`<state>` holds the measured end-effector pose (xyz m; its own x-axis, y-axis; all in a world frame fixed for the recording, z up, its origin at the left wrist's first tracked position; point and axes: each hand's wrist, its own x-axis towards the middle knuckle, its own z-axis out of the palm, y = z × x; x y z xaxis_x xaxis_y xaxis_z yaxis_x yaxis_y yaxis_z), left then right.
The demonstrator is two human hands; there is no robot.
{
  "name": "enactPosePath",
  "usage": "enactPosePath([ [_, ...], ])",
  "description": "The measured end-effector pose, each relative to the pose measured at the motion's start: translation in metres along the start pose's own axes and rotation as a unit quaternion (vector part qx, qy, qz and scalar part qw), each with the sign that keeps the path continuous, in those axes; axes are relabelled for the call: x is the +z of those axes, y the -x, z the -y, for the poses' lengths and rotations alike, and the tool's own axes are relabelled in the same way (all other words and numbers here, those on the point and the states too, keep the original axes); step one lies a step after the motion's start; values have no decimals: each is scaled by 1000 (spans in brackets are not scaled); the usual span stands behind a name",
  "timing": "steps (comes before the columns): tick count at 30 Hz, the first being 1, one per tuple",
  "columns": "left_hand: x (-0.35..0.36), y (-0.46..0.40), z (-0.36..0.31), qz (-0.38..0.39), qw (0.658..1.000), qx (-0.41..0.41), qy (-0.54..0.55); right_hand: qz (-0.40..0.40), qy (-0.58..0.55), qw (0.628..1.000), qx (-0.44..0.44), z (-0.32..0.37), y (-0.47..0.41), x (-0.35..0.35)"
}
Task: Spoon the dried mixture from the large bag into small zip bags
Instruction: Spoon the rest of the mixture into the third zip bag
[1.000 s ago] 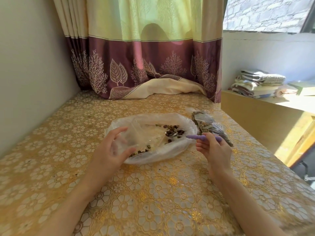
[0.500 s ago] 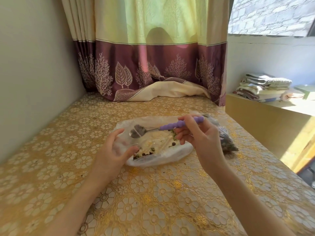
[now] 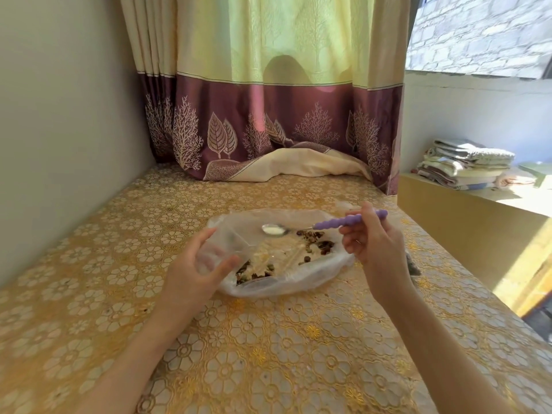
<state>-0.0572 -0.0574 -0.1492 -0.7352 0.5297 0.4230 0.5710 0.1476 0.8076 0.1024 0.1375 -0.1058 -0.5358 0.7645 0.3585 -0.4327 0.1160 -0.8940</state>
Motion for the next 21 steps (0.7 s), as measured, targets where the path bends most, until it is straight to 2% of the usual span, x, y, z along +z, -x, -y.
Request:
enactPosePath([
  [3,-1,-1,2,-2,1000,-12,9,-28,63,997,26,-11,-10,-10],
  [9,-3,-2,6,-8,999,-25,28,12,166,986,26,-19,-17,-11],
  [14,-2,-2,5,-34,999,-33,23,46,146,987,58,-18,-18,-4],
  [21,-1,-4,9,-27,999,-26,17,47,135,987,74,-19,-20,-4],
])
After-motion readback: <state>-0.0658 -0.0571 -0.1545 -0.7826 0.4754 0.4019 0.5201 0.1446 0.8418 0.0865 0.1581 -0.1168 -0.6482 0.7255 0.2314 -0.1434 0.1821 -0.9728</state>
